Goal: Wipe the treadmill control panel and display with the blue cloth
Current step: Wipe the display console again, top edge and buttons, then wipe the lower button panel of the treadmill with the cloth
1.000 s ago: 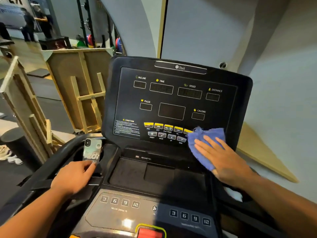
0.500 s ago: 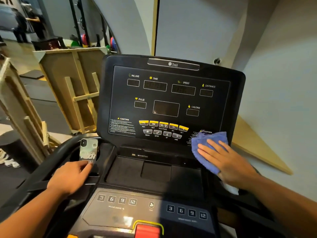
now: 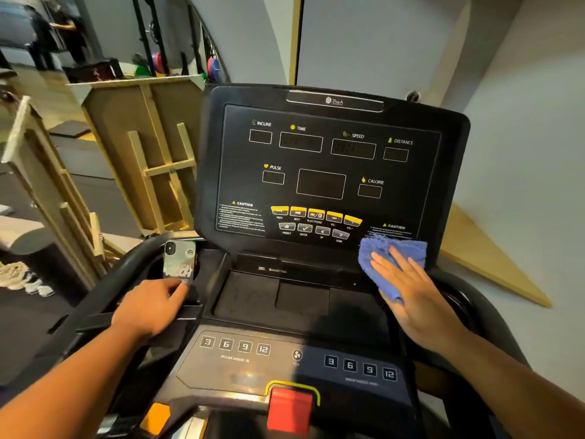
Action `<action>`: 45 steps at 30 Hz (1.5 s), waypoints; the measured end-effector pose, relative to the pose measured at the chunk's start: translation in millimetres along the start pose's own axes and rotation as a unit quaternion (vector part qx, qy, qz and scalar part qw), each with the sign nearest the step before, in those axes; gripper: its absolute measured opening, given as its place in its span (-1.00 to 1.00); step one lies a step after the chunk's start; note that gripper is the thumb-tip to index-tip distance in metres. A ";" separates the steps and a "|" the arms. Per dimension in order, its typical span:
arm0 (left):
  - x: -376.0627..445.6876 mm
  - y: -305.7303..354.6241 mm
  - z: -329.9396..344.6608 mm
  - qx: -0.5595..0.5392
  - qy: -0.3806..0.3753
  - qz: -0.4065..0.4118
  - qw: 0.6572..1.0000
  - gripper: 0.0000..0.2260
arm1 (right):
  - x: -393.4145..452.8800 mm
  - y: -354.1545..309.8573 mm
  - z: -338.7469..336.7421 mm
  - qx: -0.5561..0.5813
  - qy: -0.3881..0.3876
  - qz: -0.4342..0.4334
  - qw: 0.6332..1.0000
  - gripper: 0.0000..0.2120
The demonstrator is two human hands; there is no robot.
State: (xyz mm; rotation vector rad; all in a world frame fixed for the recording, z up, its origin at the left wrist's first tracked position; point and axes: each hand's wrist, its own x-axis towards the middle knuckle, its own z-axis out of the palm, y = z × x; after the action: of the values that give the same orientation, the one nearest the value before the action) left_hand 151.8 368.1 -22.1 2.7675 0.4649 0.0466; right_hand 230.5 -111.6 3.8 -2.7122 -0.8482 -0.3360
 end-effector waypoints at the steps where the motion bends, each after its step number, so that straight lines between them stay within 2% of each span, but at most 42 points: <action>1: -0.7 0.6 -1.3 -0.003 0.000 0.001 1.000 -0.65 | -1.2 -12.5 -3.2 0.064 0.020 0.038 0.997 -0.46; 4: -1.2 0.3 -2.7 -0.008 -0.006 0.009 1.000 -0.64 | -15.1 -67.8 -18.2 0.189 0.073 0.071 0.977 -0.49; 7: -1.0 -2.6 -3.2 -0.012 -0.014 0.016 1.000 -0.59 | -52.6 -114.6 -10.1 0.209 0.083 0.082 0.971 -0.44; 9: -2.6 -3.5 -5.2 -0.016 -0.015 0.024 0.999 -0.58 | -81.2 -133.8 19.6 0.153 0.098 0.092 0.979 -0.28; 10: -2.9 -4.3 -5.6 -0.018 -0.015 0.029 0.999 -0.58 | -92.5 -142.0 36.8 0.089 0.090 0.081 0.989 -0.26; 12: -4.9 -5.0 -7.0 -0.024 -0.015 0.036 0.999 -0.59 | -103.5 -158.8 66.5 -0.009 0.047 0.097 0.994 -0.30; 15: -11.7 -1.1 -12.7 -0.034 -0.009 0.037 0.999 -0.61 | -86.2 -216.4 84.7 -0.058 0.042 0.182 0.981 -0.34; 17: -15.9 0.8 -17.0 -0.046 -0.014 0.032 0.998 -0.57 | -62.5 -267.0 94.2 -0.043 0.017 0.151 0.987 -0.33; 20: -19.9 -4.0 -17.6 -0.054 -0.013 0.060 0.997 -0.56 | -48.8 -314.9 112.4 -0.060 -0.045 0.023 0.997 -0.30; 22: -21.9 -14.5 -10.5 -0.042 0.007 0.127 0.991 -0.61 | -54.1 -307.7 101.9 -0.038 -0.059 -0.024 0.997 -0.32; 24: -31.1 -28.0 -4.8 -0.032 0.029 0.176 0.983 -0.61 | -73.7 -284.4 89.1 -0.009 -0.043 -0.034 0.998 -0.36; 26: -44.2 -43.4 -2.8 -0.025 0.047 0.210 0.976 -0.65 | -99.2 -249.9 81.9 0.003 -0.006 0.018 1.000 -0.36; 28: -55.8 -60.3 2.0 -0.021 0.046 0.236 0.970 -0.55 | -107.2 -232.7 80.3 -0.035 0.005 0.100 0.994 -0.35; 31: -73.0 -81.0 11.4 -0.034 0.032 0.234 0.971 -0.43 | -73.7 -264.1 101.6 -0.049 0.010 0.300 0.953 -0.40; 32: -80.1 -84.7 13.0 -0.037 0.027 0.225 0.973 -0.43 | -57.5 -286.8 104.8 -0.044 0.013 0.348 0.936 -0.38; 33: -86.9 -89.5 16.2 -0.044 0.021 0.226 0.973 -0.45 | -43.8 -308.1 109.2 -0.050 0.016 0.355 0.933 -0.36; 36: -103.9 -102.5 30.4 -0.084 -0.004 0.257 0.963 -0.57 | -28.0 -347.1 124.5 -0.044 0.008 0.262 0.964 -0.32; 37: -110.6 -105.3 35.3 -0.107 -0.023 0.257 0.960 -0.55 | -31.4 -350.6 125.1 -0.031 -0.014 0.224 0.974 -0.32; 39: -126.6 -106.2 36.3 -0.147 -0.078 0.209 0.964 -0.47 | -44.0 -349.6 112.9 -0.035 -0.082 0.130 0.987 -0.31; 41: -138.8 -103.6 31.5 -0.122 -0.098 0.166 0.974 -0.65 | -64.3 -332.7 101.1 -0.047 -0.133 0.041 0.989 -0.30; 42: -142.6 -100.1 27.0 -0.096 -0.093 0.169 0.977 -0.71 | -73.5 -320.2 95.9 -0.043 -0.145 0.036 0.988 -0.32; 43: -144.4 -95.8 22.1 -0.074 -0.091 0.177 0.977 -0.67 | -78.9 -307.6 90.7 -0.041 -0.140 0.052 0.988 -0.33; 45: -145.3 -89.0 16.3 -0.015 -0.105 0.174 0.979 -0.59 | -75.5 -289.1 85.5 -0.061 -0.090 0.130 0.985 -0.37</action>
State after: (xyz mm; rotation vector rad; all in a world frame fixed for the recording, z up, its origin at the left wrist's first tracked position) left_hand -12.0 395.3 -63.4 2.7493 -0.0754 -0.1527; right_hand 13.0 105.6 -42.8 -2.9572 -0.5194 -0.0888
